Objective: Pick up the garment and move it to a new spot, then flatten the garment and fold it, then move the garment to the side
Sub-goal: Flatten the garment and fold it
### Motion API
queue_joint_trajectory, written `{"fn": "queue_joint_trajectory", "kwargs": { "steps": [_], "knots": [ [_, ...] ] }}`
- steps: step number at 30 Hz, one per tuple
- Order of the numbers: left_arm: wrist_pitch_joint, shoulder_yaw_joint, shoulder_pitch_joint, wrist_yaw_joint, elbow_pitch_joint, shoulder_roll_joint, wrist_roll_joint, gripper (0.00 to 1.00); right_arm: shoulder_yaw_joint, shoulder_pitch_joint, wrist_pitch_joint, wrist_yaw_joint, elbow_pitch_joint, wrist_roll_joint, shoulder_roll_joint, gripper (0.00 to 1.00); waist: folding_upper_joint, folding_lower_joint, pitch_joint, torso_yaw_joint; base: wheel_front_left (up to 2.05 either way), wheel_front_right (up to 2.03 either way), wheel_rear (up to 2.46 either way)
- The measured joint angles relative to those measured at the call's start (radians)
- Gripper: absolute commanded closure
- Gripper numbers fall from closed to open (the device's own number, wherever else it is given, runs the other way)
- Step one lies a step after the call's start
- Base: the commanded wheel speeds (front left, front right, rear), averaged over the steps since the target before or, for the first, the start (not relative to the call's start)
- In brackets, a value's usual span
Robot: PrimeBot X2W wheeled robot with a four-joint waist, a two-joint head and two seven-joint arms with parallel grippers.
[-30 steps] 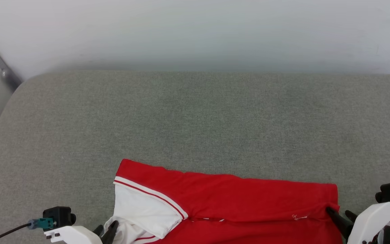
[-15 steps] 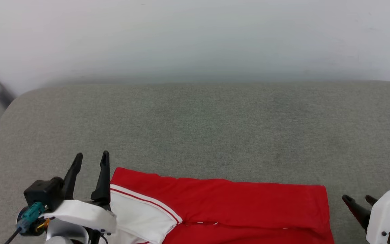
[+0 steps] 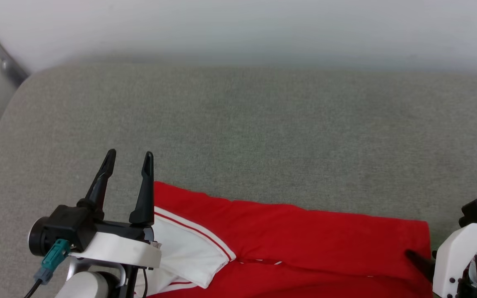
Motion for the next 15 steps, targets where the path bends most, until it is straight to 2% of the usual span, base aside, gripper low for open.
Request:
{"fn": "queue_joint_trajectory", "kwargs": {
  "steps": [2,7,8,9,10,15],
  "knots": [
    [-0.001,-0.004,-0.017,-0.009,0.008,-0.006,0.007,0.0,0.005,-0.026,-0.006,0.0,0.068,0.001,0.006,0.0,0.0,0.0002,0.044,0.019,0.0,0.0,0.0],
    [-0.005,-0.01,-0.028,-0.019,0.03,-0.015,0.014,0.0,0.011,-0.04,0.014,0.0,0.114,0.019,0.005,0.0,0.0,0.0001,0.065,0.04,0.0,0.0,0.0],
    [-0.005,-0.01,-0.029,-0.019,0.036,-0.016,0.014,0.0,0.012,-0.041,0.014,-0.002,0.116,0.022,0.005,0.35,0.0,0.0001,0.063,0.04,0.0,0.0,0.0],
    [-0.006,-0.01,-0.029,-0.021,0.04,-0.016,0.014,0.0,0.014,-0.041,0.014,-0.002,0.121,0.027,0.005,0.88,0.0,0.0001,0.059,0.04,0.0,0.0,0.0],
    [-0.006,-0.01,-0.029,-0.022,0.044,-0.016,0.014,0.0,0.018,-0.043,0.013,-0.002,0.125,0.032,0.005,1.0,0.0,0.0001,0.055,0.038,0.0,0.0,0.0],
    [-0.007,-0.012,-0.015,-0.021,0.062,-0.011,0.017,0.0,0.048,-0.046,-0.003,0.0,0.128,0.058,0.003,1.0,0.0,0.0001,0.021,0.027,0.0,0.0,0.0]
  ]
}}
